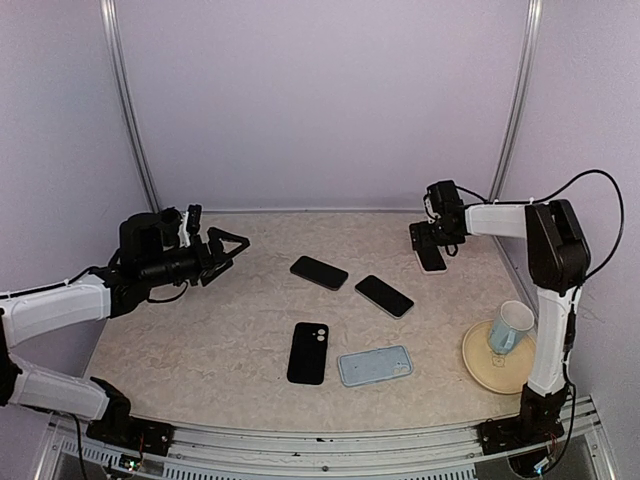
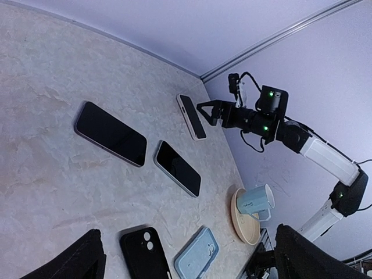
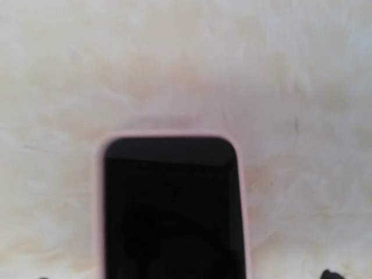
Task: Put the phone into the phone case
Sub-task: Place the phone with the phone case at the center of the board, then pick up the phone at the center of the board.
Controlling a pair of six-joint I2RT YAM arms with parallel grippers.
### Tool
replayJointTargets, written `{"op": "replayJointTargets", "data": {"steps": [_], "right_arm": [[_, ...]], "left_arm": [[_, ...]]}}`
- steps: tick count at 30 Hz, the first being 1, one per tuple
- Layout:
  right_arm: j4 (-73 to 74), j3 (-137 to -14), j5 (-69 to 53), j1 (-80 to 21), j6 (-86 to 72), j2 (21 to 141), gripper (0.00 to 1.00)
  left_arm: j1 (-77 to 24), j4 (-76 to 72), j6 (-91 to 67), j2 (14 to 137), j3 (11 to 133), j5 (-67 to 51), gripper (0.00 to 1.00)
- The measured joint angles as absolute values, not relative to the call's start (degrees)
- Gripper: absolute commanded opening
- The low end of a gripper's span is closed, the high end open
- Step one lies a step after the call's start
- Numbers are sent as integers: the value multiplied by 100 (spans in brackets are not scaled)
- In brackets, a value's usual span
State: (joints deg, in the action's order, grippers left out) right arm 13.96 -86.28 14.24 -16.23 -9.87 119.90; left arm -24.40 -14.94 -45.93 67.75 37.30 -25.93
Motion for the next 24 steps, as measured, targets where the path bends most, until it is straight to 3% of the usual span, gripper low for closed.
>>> {"op": "replayJointTargets", "data": {"steps": [11, 24], "right_arm": [[1619, -8337, 1035, -2724, 237, 10554, 100], [2023, -8333, 82, -3411, 1302, 10661, 100]], "left_arm": [[-2497, -974, -4486, 6246, 3345, -2488, 99], [-3065, -482, -4388, 5900, 3074, -1831, 99]]}}
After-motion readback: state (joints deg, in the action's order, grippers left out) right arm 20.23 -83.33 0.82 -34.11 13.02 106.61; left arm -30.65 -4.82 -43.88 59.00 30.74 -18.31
